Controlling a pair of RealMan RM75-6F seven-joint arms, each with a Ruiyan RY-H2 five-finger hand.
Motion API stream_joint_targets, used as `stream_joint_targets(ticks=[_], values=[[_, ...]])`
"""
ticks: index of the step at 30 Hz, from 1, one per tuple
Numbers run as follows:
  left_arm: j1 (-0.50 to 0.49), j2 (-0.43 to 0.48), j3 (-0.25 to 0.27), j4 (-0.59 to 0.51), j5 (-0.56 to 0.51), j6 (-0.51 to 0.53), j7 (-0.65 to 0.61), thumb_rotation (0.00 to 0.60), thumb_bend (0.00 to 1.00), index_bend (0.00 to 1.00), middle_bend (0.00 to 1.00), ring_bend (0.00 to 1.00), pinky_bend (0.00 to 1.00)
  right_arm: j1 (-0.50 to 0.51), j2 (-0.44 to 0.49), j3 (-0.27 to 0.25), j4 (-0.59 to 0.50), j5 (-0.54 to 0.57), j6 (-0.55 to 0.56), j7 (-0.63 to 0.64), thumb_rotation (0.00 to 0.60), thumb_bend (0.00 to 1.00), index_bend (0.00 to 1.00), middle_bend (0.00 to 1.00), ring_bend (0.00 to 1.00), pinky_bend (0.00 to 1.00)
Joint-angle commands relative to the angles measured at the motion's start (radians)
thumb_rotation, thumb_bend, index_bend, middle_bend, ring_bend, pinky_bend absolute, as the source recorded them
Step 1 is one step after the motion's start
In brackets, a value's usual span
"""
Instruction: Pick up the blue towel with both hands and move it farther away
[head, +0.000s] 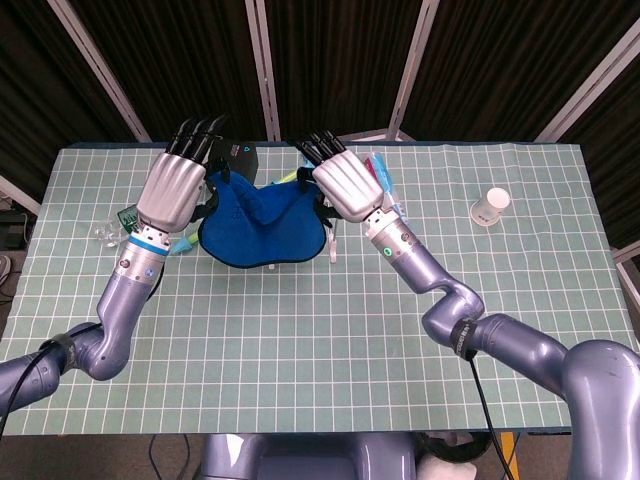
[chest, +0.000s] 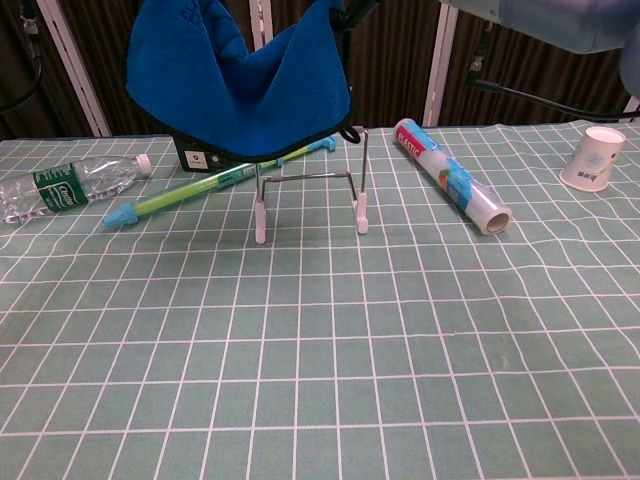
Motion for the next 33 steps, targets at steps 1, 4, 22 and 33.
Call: stream_joint_targets(ticks=[1,4,22,33], values=[[0.0,-0.016,0.014,0.03,-0.007,-0.002,-0.017,0.6,0.55,0.71,0.0,0.0,0.0,0.003,-0.018,-0.009,0.03,0.006,0.002,0.022,0.6,0.42,0.63,0.09,0.0,0.0],[0.001,-0.026,0.025,0.051,-0.009,-0.005,-0.031,0.6,0.55,0.71,0.0,0.0,0.0,0.004,-0.025,-0.02,0.051,0.001,0.002,0.029,0.6,0.42,0.63,0.09,0.0,0.0],[0.003,-0.136,0.088,0.239,-0.022,-0.053,-0.151,0.6,0.55,0.71,0.0,0.0,0.0,0.005,-0.147,-0.094,0.233,0.001,-0.034,0.075,0.6,0.42,0.63,0.09,0.0,0.0],[-0.006,-0.194,0.111,0.351,-0.027,-0.103,-0.21,0.6,0.55,0.71,0.0,0.0,0.0,0.019,-0.228,-0.121,0.367,-0.005,-0.066,0.122,0.6,0.41,0.63,0.09,0.0,0.0]])
